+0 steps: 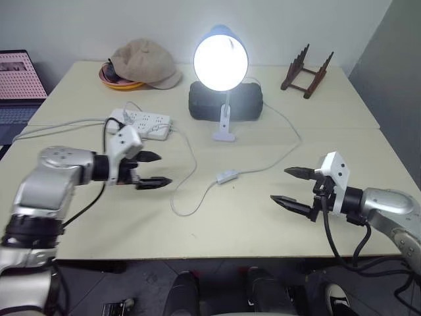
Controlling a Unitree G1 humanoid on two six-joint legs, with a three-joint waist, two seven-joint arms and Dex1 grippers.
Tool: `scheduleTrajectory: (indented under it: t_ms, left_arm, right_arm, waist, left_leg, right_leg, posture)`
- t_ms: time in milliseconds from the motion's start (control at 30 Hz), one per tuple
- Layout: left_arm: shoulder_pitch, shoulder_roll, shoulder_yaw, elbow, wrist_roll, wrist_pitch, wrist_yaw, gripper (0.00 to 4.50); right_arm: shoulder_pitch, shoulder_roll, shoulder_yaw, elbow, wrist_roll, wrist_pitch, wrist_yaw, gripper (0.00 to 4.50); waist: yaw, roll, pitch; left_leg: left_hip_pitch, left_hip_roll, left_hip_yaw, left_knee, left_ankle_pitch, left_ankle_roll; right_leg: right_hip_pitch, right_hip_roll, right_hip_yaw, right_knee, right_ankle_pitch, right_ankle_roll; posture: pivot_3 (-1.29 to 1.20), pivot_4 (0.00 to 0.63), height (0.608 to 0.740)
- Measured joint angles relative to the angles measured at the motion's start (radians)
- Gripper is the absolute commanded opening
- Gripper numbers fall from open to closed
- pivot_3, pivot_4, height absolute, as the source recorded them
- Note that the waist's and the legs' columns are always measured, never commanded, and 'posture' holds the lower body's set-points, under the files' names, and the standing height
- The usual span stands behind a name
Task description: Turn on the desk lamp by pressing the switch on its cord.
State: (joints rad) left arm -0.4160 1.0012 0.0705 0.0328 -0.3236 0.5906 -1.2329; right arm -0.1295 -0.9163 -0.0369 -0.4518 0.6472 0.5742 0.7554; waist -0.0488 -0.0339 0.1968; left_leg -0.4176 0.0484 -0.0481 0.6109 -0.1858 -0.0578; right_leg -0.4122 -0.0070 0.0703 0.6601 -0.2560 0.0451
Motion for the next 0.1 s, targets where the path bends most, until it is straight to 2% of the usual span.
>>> scheduleTrajectory:
  t_ms: [100]
  left_arm:
    - [0.055,0.037,0.084,-0.003,-0.02,0.016,0.004,4.48]
  right_arm:
    - [-0.02,-0.009,-0.02,0.059,-0.007,-0.002,0.053,4.5]
  waist:
    - [0.0,0.0,0.0]
  left_leg:
    - [0.0,0.0,0.0,0.0,0.0,0.0]
  right_leg:
    - [0.0,0.0,0.0,0.001,0.0,0.0]
  posture:
    - [0.0,0.15,0.74]
